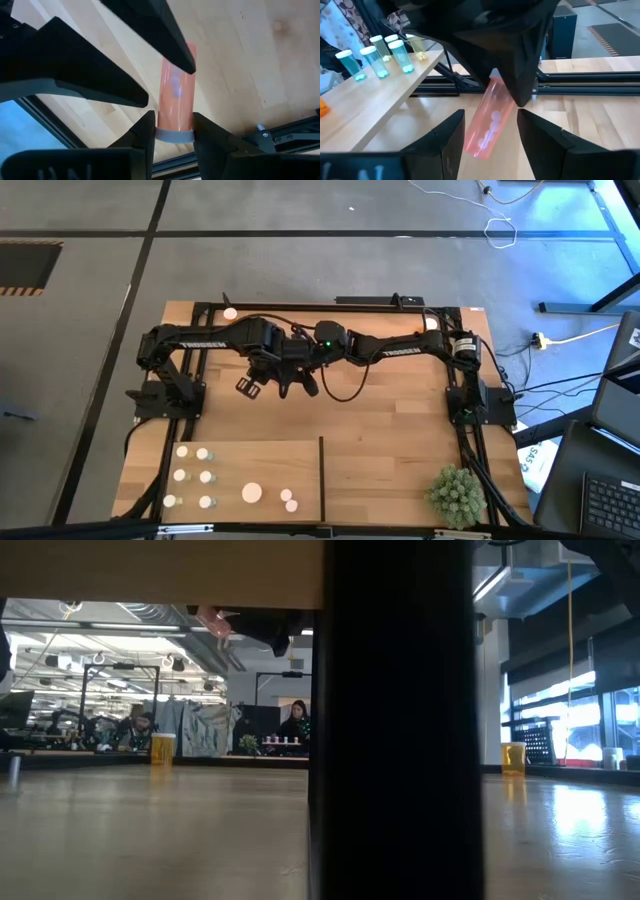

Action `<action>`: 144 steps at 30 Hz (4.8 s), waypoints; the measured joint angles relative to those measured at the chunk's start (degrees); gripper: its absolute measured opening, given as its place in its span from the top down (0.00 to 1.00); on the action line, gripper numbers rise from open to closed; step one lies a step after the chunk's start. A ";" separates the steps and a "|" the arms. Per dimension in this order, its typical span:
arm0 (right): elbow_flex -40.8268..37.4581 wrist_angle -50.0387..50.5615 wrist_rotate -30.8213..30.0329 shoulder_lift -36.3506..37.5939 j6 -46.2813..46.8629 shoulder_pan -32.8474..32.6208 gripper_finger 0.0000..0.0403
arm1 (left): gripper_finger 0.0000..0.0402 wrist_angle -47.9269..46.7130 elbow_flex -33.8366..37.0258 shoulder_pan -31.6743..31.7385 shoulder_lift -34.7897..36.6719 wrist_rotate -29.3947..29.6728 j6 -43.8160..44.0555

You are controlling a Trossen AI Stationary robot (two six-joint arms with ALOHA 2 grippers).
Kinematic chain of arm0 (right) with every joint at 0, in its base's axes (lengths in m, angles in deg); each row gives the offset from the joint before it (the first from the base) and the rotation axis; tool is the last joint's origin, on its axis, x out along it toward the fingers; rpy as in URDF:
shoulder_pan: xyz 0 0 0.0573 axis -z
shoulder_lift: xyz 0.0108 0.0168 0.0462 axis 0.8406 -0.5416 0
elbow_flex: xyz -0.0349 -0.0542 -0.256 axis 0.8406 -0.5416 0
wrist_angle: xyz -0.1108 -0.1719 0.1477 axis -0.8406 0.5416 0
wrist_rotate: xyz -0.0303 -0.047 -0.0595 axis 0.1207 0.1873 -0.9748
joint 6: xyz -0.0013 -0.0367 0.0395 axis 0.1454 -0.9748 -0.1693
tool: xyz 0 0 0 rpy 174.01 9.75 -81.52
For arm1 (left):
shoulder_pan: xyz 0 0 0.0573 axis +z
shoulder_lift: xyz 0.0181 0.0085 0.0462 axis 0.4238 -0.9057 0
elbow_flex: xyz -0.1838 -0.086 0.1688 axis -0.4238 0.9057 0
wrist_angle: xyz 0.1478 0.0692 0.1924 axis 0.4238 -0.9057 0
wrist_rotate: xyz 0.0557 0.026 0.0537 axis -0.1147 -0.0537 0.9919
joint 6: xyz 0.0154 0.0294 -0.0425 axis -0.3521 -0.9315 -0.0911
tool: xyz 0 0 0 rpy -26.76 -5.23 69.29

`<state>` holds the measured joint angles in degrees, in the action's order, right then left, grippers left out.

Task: Pick and place medicine bottles onto shelf by color
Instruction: Put the pink pill bottle on the shelf aligned with the other pink pill bottle

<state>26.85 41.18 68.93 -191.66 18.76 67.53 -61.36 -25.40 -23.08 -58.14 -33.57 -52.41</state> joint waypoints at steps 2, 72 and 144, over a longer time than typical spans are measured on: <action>0.02 -0.26 0.16 -0.23 0.00 0.00 0.54 | 0.78 0.02 0.00 0.02 0.00 0.19 0.00; 4.17 -4.38 1.88 -4.17 -0.29 0.78 0.73 | 0.64 0.31 -0.02 -0.07 0.33 5.16 10.97; -1.73 17.42 -51.30 24.73 -1.26 -22.79 0.74 | 0.64 34.39 24.20 -21.39 42.29 12.02 41.42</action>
<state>25.12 58.60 17.64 -166.93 17.50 44.74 -26.97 -1.20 -44.47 -15.84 -21.55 -10.99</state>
